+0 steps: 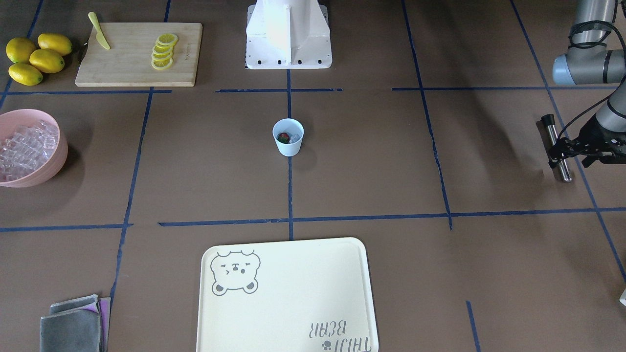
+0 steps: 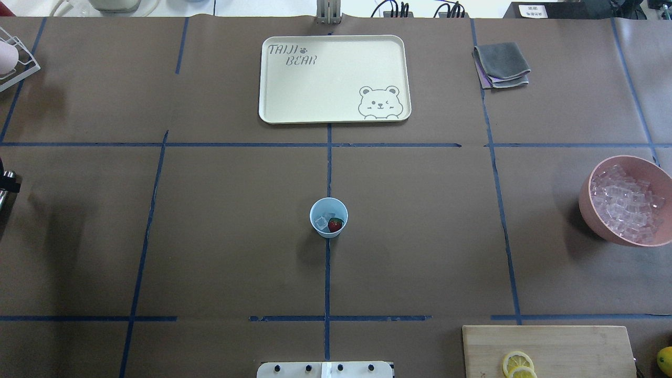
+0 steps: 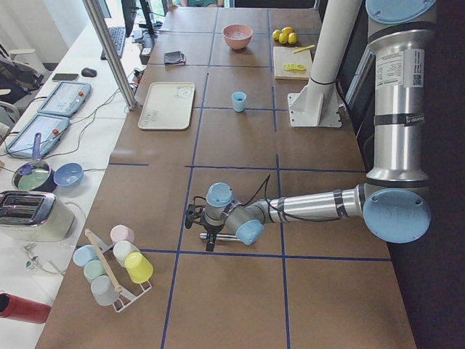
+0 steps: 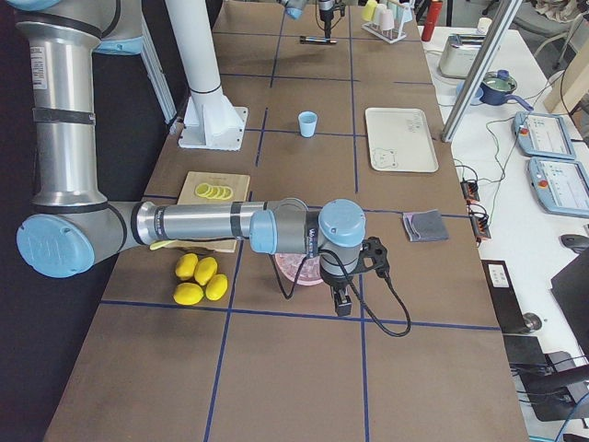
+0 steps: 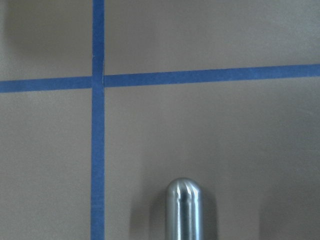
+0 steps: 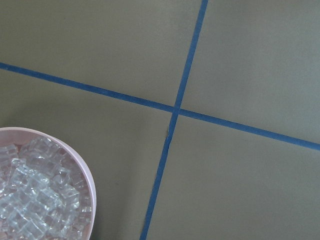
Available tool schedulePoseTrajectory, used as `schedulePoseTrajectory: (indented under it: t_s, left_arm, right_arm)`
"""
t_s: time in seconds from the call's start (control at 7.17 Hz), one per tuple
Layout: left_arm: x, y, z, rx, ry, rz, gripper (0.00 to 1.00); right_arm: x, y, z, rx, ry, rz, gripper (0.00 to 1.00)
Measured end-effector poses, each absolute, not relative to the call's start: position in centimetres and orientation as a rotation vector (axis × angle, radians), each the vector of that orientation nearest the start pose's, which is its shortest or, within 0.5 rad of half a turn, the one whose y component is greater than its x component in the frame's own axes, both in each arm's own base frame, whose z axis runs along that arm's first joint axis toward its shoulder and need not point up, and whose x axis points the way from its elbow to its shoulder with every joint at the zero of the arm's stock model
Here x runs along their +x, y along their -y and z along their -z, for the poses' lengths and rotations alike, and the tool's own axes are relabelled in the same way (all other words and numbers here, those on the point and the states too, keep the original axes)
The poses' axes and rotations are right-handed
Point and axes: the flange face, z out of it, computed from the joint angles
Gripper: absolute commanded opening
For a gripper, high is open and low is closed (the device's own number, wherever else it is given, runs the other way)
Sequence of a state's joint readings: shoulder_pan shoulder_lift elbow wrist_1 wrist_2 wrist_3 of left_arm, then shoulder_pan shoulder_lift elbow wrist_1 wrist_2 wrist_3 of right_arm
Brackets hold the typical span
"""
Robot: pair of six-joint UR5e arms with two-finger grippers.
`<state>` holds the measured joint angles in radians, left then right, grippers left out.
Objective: Mash ice and strawberries in cup
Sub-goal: 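Position the left gripper around the steel masher rod, then close the left gripper on the steel masher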
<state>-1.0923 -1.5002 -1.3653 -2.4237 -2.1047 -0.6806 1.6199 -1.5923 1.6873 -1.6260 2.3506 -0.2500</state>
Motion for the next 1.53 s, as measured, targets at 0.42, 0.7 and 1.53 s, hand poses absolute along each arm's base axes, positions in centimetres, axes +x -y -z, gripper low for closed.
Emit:
schedulePoseTrajectory:
  t_s: [0.42,0.7,1.53]
  left_arm:
    - [14.65,46.20,-71.17,0.182,-0.741,0.049,1.00]
    - [14.72,46.24,-71.08,0.173,-0.744,0.076,1.00]
    - [15.26,46.36,-70.68,0.170,-0.751,0.079,1.00]
  right_arm:
    - [8.70,48.05,-61.69,0.154,0.766,0.207,0.99]
    - [8.70,48.07,-61.70,0.154,0.766,0.208,0.99]
    - [8.70,48.09,-61.67,0.155,0.766,0.208,0.99]
